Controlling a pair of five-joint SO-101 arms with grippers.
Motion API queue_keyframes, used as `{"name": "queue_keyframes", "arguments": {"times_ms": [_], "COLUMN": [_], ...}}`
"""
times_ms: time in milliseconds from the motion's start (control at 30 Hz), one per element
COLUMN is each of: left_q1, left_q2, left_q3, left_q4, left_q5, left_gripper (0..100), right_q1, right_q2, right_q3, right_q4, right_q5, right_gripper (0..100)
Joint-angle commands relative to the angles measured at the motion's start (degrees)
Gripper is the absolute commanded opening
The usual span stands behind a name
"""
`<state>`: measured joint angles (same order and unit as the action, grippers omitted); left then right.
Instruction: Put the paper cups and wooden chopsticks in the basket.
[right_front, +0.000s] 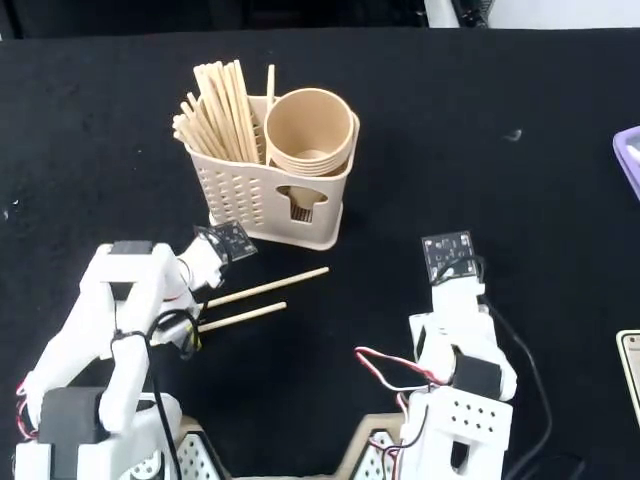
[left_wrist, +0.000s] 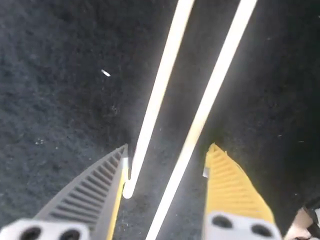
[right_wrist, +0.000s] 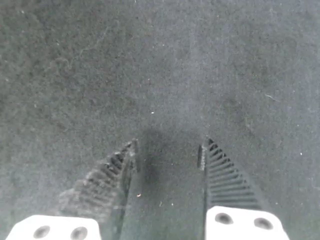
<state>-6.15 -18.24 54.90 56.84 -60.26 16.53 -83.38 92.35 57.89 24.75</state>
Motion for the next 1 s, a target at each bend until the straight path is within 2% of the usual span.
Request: {"name": "queue_keyframes", "arguments": {"times_ms": [0,400,633,700,967], "left_q1": [-0.7,-0.1,-0.1,-0.1,0.0], "left_q2": [0.2,0.3,0.2,0.1,0.1], "left_q3": [-4.3,-0.4,0.9,0.4,-4.5], "left_q4": [-0.4,-0.5,0.1,2.4,11.9], "left_q5": [-0.6,-0.8,-3.4,-3.7,-4.0], "left_gripper": [25,24,6,3,3], "right_q1": [1.0,1.0,1.0,1.0,1.0], "right_q2": [0.0,0.0,0.0,0.0,0.0], "right_q3": [-0.2,-0.2,-0.2,-0.2,-0.2], "right_q4": [-1.1,-1.1,-1.1,-1.1,-1.1], "right_q5": [0.3,0.3,0.3,0.3,0.3], "right_gripper": [19.8,19.8,19.8,19.8,19.8]}}
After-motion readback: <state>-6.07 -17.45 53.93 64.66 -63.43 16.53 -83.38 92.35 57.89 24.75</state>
